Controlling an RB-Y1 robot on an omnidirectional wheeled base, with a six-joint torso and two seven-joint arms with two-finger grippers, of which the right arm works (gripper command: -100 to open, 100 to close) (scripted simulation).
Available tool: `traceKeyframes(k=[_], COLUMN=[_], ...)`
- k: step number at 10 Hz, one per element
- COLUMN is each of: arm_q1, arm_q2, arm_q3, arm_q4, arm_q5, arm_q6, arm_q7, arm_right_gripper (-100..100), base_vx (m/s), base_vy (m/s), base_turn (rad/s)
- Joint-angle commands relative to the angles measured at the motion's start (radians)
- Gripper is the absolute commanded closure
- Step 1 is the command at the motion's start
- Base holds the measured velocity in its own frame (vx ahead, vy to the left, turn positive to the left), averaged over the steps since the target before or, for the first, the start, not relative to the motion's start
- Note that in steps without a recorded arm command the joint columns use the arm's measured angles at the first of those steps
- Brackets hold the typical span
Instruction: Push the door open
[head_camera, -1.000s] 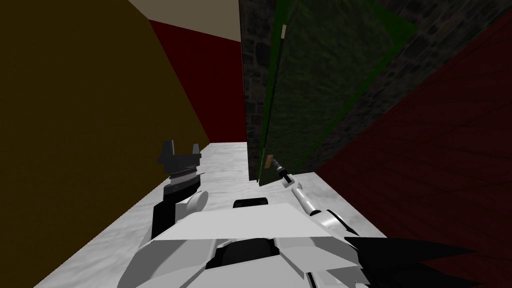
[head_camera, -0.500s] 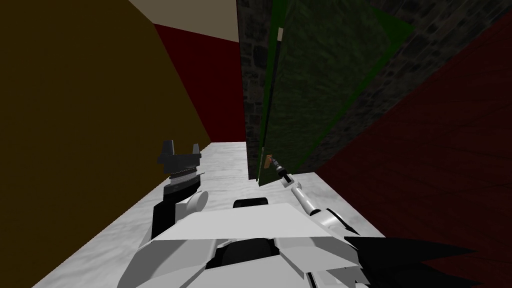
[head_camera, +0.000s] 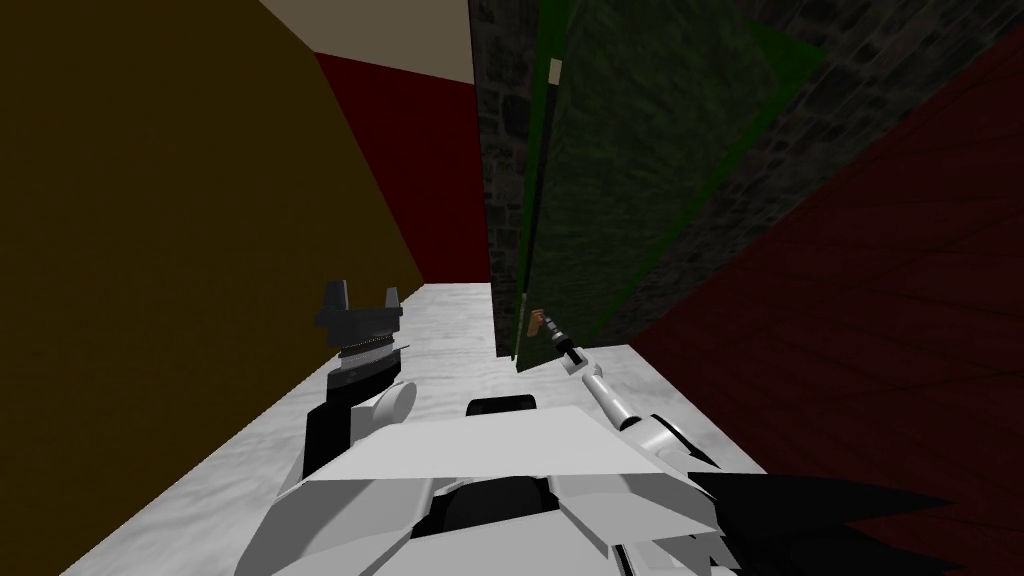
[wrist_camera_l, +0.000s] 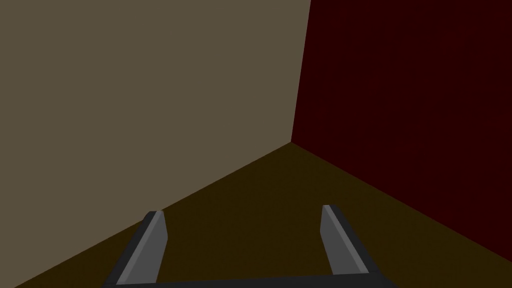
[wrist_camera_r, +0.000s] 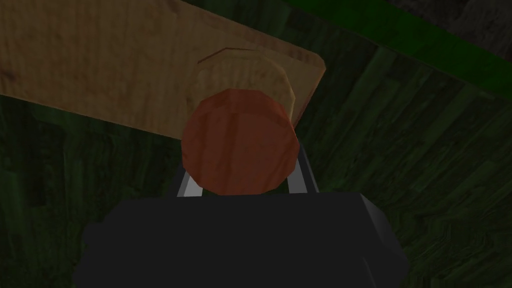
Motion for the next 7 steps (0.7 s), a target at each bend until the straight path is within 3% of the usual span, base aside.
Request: traceKeyframes(k=[1, 7], arm_q1=[0.0, -0.012], arm_q2=[-0.003, -0.018], arm_q3=[0.004, 0.049], arm_q4=[-0.004, -0.004], arm_q5=[-0.008, -0.066], arm_q6=[0.0, -0.002], arm_q7=[-0.03, -0.194], arm_right_gripper=[100, 100], base_vx=[-0.04, -0.05], base_vy=[-0.037, -0.047], base_turn=[0.018, 0.032])
